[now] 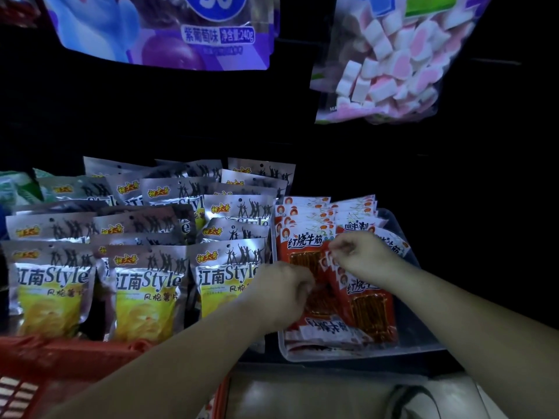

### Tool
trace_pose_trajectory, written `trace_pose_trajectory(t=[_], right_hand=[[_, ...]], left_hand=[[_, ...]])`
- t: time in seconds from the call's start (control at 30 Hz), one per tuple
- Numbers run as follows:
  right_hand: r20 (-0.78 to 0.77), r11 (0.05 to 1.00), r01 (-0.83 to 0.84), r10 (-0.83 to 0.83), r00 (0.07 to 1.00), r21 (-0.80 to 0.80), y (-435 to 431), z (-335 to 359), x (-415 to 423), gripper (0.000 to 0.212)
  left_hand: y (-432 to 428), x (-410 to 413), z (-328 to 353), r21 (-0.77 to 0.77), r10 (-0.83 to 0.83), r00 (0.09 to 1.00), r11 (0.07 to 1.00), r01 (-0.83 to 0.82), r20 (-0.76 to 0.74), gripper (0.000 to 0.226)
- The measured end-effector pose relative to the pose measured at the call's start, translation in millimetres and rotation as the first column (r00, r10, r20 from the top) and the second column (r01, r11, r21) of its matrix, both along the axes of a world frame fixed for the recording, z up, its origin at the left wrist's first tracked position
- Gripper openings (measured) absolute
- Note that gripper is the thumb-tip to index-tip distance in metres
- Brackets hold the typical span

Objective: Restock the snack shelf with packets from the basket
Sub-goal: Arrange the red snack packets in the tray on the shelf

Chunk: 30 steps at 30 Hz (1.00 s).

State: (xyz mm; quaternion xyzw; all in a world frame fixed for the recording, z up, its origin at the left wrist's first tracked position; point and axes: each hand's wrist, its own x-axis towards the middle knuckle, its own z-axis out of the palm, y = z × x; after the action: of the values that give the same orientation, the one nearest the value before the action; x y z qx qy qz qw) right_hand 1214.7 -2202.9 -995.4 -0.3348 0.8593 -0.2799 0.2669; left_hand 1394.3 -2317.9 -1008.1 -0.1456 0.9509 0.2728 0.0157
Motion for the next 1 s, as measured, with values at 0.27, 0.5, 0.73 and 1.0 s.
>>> trace_pose_trajectory(t=[0.27,0.5,0.73,1.0], right_hand=[[-0.292,0.979,-0.118,0.163,0.943,0.165,-43.9,-14.3,-10.2,0.069],[-0.525,0.986,-0.08,0.145,0.839,0.144,-66.0,-20.7,-12.6,0.011],[-0.488,0.995,-0.027,-0.024,0.873,-0.096,-49.5,-10.8,-13.0,0.016],[0.006,0.924,-0.082,0.091,0.996,-0.373,-32.2,73.6,22.5,0.005]], left_hand=[[-22.6,-2.5,-2.3,0.419,0.488,0.863,0.817,-0.397,-0.133,0.029],[-32.9,-0.8,-11.4,0.482,0.531,0.839,0.77,-0.418,-0.121,0.035],[-34.5,-4.6,-1.5,0.515,0.544,0.825,0.756,-0.404,-0.151,0.035],[-40.6,9.5,56.1,0.733,0.427,0.884,0.661,-0.161,-0.191,0.059]])
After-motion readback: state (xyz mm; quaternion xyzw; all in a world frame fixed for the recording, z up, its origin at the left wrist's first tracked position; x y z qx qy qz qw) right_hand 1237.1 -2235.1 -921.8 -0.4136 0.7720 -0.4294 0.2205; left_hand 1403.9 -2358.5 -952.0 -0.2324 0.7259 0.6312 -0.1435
